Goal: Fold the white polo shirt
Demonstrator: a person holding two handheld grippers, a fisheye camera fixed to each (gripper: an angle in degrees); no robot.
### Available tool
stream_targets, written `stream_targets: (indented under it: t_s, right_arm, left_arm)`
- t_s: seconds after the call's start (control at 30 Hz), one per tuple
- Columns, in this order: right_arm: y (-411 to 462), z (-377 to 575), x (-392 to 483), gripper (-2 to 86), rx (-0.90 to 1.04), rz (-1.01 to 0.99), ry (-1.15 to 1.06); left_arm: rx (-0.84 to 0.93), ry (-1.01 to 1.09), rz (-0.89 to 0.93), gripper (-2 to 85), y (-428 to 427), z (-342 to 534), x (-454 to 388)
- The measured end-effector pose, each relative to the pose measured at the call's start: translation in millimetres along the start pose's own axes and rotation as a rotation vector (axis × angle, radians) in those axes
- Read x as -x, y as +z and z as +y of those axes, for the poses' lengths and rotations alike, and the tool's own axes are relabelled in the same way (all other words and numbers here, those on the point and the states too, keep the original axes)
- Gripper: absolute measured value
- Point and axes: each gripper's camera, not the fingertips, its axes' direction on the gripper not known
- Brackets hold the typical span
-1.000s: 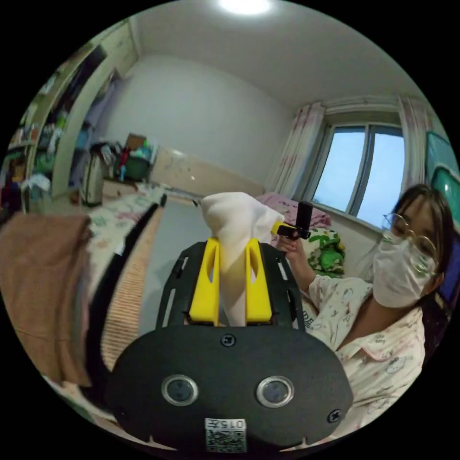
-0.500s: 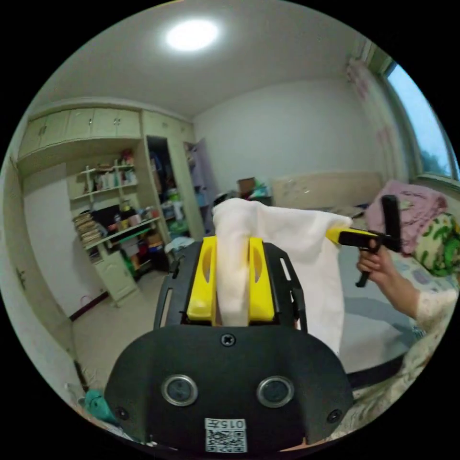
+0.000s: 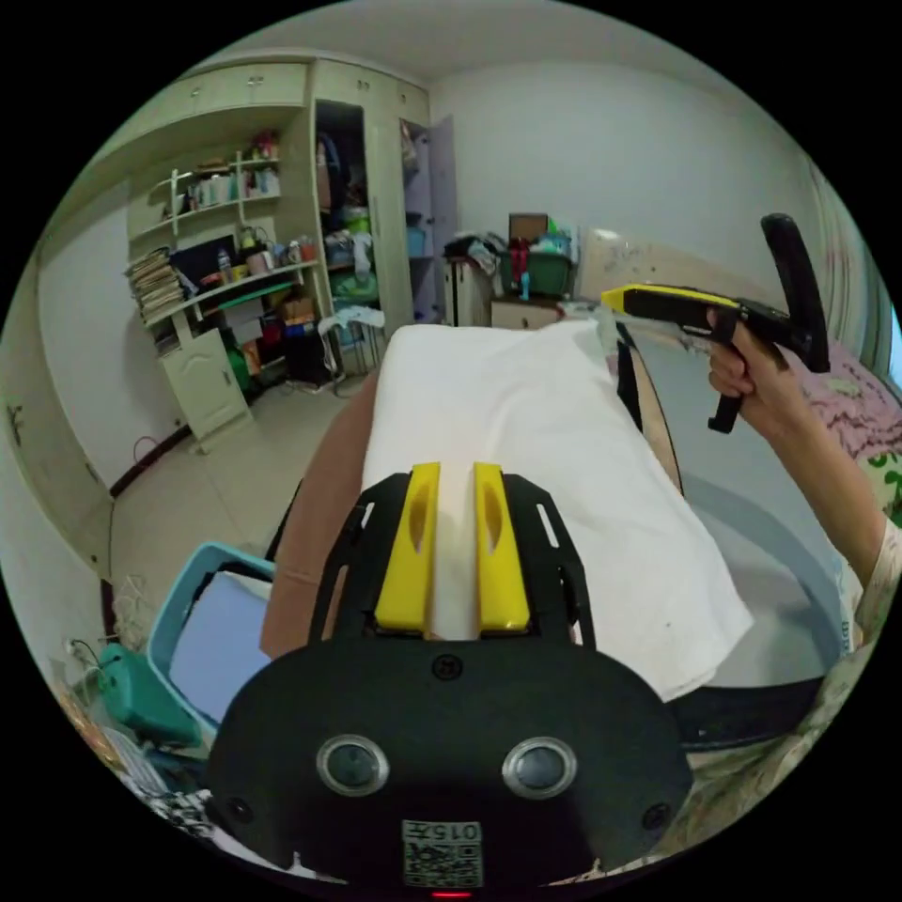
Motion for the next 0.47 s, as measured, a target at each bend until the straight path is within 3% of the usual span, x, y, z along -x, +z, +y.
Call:
stream_targets:
  t_s: [0.17,0.27,0.3,0.37,0.47]
  right_arm:
    - [82.8,-26.4,87.3,-0.9,-0.038,0.155,-0.060]
    - [166.7,-25.7,116.8,-0.9,0.197,0.133,-0.121]
    - [196.2,-17.9,129.3,-0.8,0.264,0.155,-0.177]
    - [213.2,-3.7,149.3,-0.8,0.198,0.247,-0.291]
    - [238.4,5.6,166.7,-0.7,0.200,0.330,-0.388]
  left_arm:
    - [-0.138,-0.095,0.060,6.1,12.6,35.4,-8.6]
    - [-0.269,-0.198,0.083,6.9,-9.1,77.9,12.4]
    - [-0.317,-0.238,0.018,7.4,-21.9,101.6,29.0]
    - [-0.335,-0.322,-0.140,8.3,-32.5,138.8,65.3]
    - [-0.166,-0.511,-0.277,10.7,-1.9,194.8,145.9]
